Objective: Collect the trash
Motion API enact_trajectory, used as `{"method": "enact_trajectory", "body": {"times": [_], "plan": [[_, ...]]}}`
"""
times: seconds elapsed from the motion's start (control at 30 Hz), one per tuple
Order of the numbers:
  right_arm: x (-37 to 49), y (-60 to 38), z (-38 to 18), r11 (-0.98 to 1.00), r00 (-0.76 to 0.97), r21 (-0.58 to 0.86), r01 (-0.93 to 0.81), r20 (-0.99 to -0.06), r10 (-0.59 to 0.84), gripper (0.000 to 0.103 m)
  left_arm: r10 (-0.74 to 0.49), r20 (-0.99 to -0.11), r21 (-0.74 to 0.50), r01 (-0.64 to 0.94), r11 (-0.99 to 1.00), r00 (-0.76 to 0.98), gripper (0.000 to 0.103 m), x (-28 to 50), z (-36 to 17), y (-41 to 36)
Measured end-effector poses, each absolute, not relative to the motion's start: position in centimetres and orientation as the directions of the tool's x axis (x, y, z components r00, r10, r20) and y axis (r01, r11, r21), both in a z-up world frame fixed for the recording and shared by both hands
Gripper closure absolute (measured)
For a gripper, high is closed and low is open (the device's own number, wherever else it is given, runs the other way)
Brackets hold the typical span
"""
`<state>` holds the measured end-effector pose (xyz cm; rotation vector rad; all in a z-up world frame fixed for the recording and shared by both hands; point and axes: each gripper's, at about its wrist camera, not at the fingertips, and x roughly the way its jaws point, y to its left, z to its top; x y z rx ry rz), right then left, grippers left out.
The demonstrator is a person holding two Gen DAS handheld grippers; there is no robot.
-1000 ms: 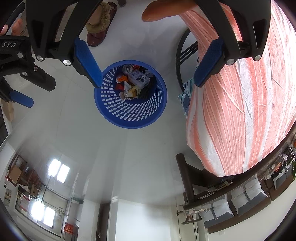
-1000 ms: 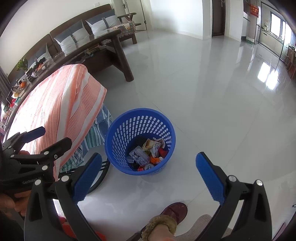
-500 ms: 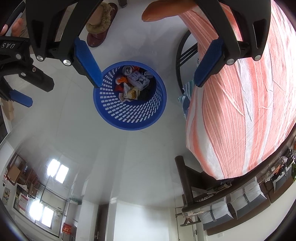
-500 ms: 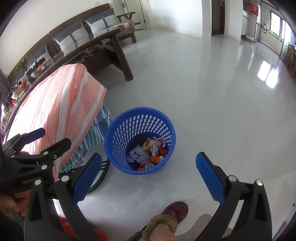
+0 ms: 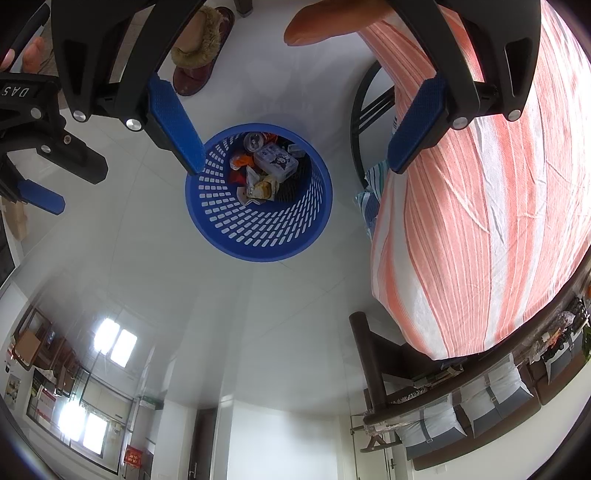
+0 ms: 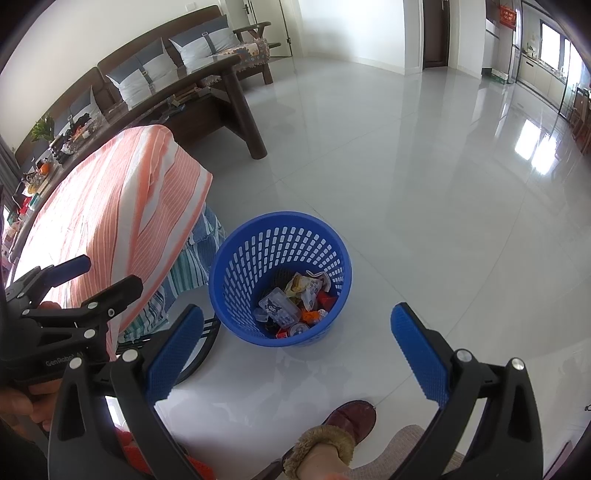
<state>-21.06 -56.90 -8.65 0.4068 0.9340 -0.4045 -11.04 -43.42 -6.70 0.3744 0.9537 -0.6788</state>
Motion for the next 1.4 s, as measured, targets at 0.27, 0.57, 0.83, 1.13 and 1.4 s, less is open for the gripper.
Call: {"method": "enact_trajectory", "body": {"times": [0.27,0.57,0.83,1.13,1.4], "plan": [[-21.09,-56.84,-8.64,0.852,0.531,0.159,0.499,-0.833,-0.156,0.005,-0.357,-0.843,0.008,0.673,0.740,0.402,0.005,-11.01,-6.97,-43.34],[-21.10,-56.85,-8.71,0.852,0.530,0.159,0.499,-0.833,-0.155,0.005,-0.352,-0.847,0.006,0.669,0.743,0.398,0.005,-10.98,-7.08,-43.31],[-21.16,-56.74,-8.92,0.851,0.528,0.158,0.500,-0.835,-0.155,0.005,-0.349,-0.849,0.008,0.670,0.742,0.396,0.005,-10.89,-7.05,-43.49],[-21.16,-56.73,-9.03,0.851,0.525,0.157,0.502,-0.837,-0.155,0.005,-0.349,-0.850,0.009,0.673,0.740,0.394,0.005,-11.03,-7.14,-43.62],[-21.13,-56.77,-9.13,0.850,0.522,0.154,0.504,-0.838,-0.157,0.005,-0.355,-0.844,0.014,0.676,0.737,0.403,0.005,-11.36,-7.21,-43.69]]}}
